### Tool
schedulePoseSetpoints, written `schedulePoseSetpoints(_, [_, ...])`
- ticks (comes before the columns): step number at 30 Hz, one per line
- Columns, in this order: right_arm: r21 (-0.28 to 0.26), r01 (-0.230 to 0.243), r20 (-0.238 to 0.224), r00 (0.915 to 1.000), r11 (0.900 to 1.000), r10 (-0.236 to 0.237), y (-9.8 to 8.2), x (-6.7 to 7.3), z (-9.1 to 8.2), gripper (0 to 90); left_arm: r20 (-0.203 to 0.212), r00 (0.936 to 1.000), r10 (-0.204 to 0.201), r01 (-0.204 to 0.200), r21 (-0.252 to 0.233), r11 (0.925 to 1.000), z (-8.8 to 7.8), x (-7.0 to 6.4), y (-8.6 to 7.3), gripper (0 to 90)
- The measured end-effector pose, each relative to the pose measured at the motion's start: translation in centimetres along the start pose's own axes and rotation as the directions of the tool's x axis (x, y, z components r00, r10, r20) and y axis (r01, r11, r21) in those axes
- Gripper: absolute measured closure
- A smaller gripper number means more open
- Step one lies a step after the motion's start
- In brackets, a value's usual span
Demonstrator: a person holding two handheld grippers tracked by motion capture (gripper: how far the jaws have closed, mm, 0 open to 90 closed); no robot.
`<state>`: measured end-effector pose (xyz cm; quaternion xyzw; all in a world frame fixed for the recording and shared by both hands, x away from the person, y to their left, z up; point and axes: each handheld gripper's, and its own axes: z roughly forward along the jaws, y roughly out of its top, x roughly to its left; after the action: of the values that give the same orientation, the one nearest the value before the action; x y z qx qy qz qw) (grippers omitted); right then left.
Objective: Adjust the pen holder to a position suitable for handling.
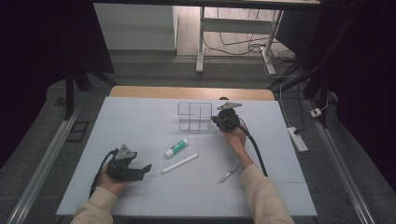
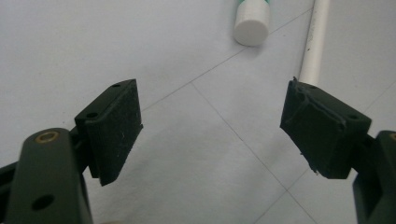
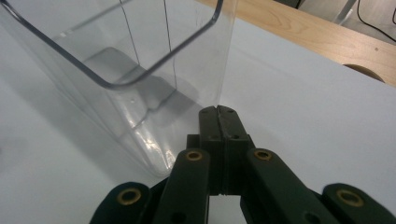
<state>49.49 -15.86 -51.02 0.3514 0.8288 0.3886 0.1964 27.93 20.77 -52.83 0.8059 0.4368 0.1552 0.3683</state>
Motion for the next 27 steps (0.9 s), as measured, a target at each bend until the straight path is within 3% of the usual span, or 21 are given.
schedulePoseSetpoints(6, [-0.003, 0.017, -0.006, 0.9998, 1.000, -0.017, 0.1, -0.1, -1.9, 89.0, 0.006, 1.0000, 0.006, -0.006, -0.007, 1.0000, 0.0, 0.1, 0.1, 20.7])
schedulePoseSetpoints(16, [-0.010, 0.063, -0.024, 0.9977, 0.998, -0.063, -2.2, -1.3, -5.9, 88.9, 0.019, 0.9997, 0.017, -0.017, -0.019, 0.9997, 0.1, 0.2, 0.3, 21.3])
schedulePoseSetpoints(23, [-0.038, 0.053, -0.065, 0.9963, 0.998, -0.056, -3.4, -2.4, -8.6, 71.4, 0.024, 0.9996, 0.018, -0.017, -0.024, 0.9996, 0.1, 0.2, 0.4, 21.3])
schedulePoseSetpoints(27, [-0.034, 0.075, -0.067, 0.9947, 0.997, -0.077, -3.8, -2.7, -9.9, 60.5, 0.028, 0.9995, 0.013, -0.012, -0.027, 0.9996, 0.0, 0.2, 0.4, 21.3])
